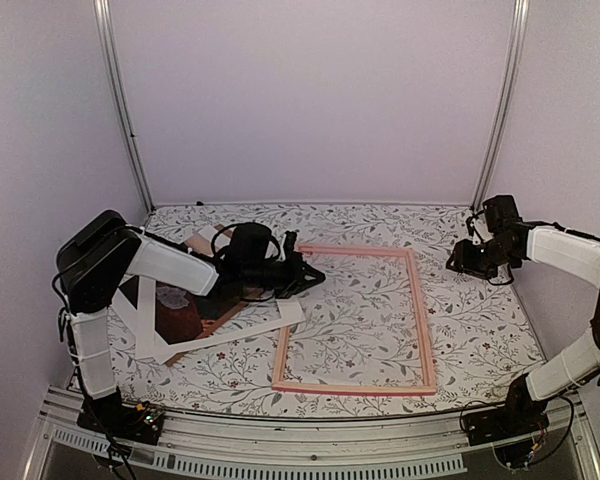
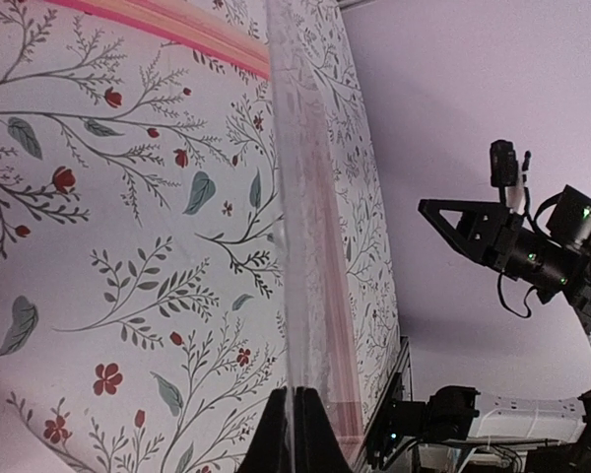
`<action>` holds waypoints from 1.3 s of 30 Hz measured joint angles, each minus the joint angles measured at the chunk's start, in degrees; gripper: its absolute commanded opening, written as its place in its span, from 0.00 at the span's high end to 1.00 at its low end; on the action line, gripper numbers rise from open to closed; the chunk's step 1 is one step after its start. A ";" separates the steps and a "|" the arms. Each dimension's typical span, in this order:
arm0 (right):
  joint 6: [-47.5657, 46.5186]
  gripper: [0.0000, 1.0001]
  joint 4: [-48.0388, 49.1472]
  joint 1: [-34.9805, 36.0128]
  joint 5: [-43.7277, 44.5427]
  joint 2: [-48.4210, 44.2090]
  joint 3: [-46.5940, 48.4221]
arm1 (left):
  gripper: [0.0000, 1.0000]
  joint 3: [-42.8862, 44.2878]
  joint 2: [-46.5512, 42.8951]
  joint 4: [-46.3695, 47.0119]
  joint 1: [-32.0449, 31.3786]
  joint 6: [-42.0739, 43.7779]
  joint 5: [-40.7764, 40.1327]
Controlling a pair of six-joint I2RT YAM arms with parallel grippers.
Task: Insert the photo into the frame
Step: Place the glass panel in the frame body.
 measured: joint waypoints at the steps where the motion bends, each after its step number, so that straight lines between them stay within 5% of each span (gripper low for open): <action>1: -0.07 0.45 0.00 0.31 -0.02 0.20 -0.02 | 1.00 0.04 0.15 -0.35 0.13 0.33 0.42; 16: -1.27 0.39 1.40 5.14 -1.11 1.75 -0.07 | 1.00 -0.57 0.17 -2.93 1.25 2.71 0.79; 26: -1.01 0.24 3.56 6.99 -1.66 3.80 -1.25 | 1.00 -3.34 -0.28 -2.23 1.27 2.25 -1.57; 39: -0.96 0.23 4.63 7.50 -1.70 5.09 -1.44 | 1.00 -3.82 -0.57 -1.11 1.27 1.36 -2.60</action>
